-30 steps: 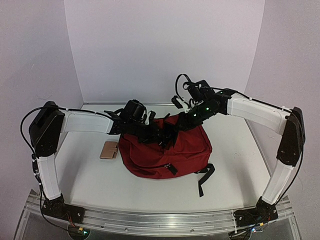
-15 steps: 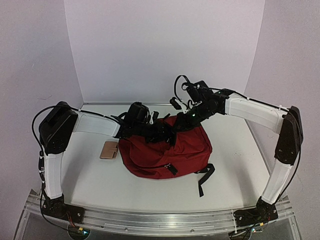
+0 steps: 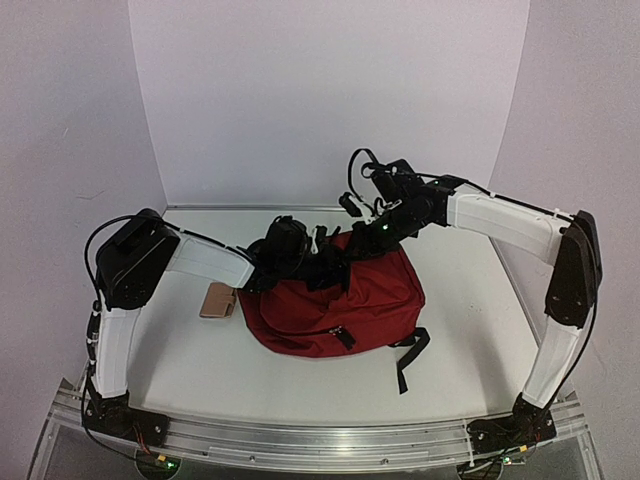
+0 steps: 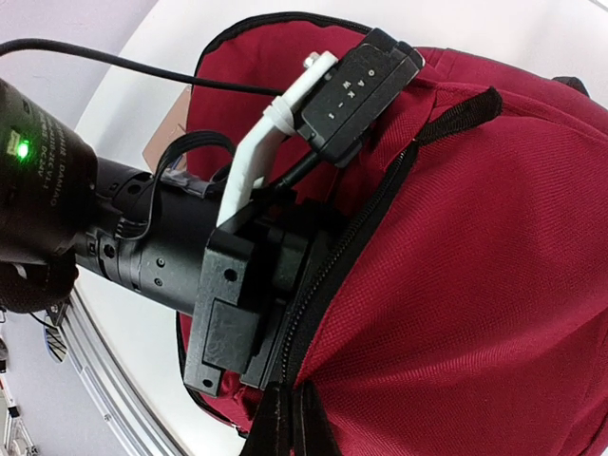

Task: Pack the student bag
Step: Place the stationery in the student bag.

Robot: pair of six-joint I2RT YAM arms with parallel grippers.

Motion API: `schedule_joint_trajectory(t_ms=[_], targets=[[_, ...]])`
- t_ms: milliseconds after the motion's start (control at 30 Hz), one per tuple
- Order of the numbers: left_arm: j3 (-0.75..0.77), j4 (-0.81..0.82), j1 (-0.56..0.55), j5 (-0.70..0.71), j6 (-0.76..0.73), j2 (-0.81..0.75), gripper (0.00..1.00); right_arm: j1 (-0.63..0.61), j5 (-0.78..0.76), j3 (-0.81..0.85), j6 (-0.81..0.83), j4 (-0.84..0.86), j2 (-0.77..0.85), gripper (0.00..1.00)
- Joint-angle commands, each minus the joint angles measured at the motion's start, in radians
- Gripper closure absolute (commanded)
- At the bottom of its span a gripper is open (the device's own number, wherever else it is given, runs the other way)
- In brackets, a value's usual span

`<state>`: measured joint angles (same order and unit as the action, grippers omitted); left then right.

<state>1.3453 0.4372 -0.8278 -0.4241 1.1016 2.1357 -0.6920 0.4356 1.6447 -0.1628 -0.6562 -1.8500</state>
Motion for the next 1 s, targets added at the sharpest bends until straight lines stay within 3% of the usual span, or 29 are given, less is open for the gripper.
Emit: schedule_joint_trajectory(t_ms=[0,133,267,567,767,867,967], targets=[[0.012,-0.012,-0.032,-0.005,-0.101,-0.065,0.63,0.010,0.025,0.047,-0.013,0.005,0.008,1.00],[-0.077,-0.161,-0.030,0.103,-0.171,-0.191,0.48,0.024,0.017,0.029,-0.008,0.005,0.017,1.00],[-0.098,-0.272,-0.029,0.160,-0.205,-0.248,0.46,0.027,0.018,0.013,-0.003,0.004,0.017,1.00],[-0.021,-0.255,-0.011,0.083,-0.196,-0.153,0.69,0.028,0.041,0.017,-0.007,0.005,0.015,1.00],[0.188,-0.274,-0.020,-0.023,-0.252,0.004,0.84,0.028,0.046,0.013,-0.012,0.005,0.010,1.00],[0.258,-0.286,-0.026,-0.050,-0.272,0.050,0.86,0.029,0.047,0.013,-0.016,0.004,0.005,1.00],[0.223,-0.290,-0.026,-0.040,-0.287,0.013,0.82,0.034,0.046,0.012,-0.017,0.005,0.003,1.00]])
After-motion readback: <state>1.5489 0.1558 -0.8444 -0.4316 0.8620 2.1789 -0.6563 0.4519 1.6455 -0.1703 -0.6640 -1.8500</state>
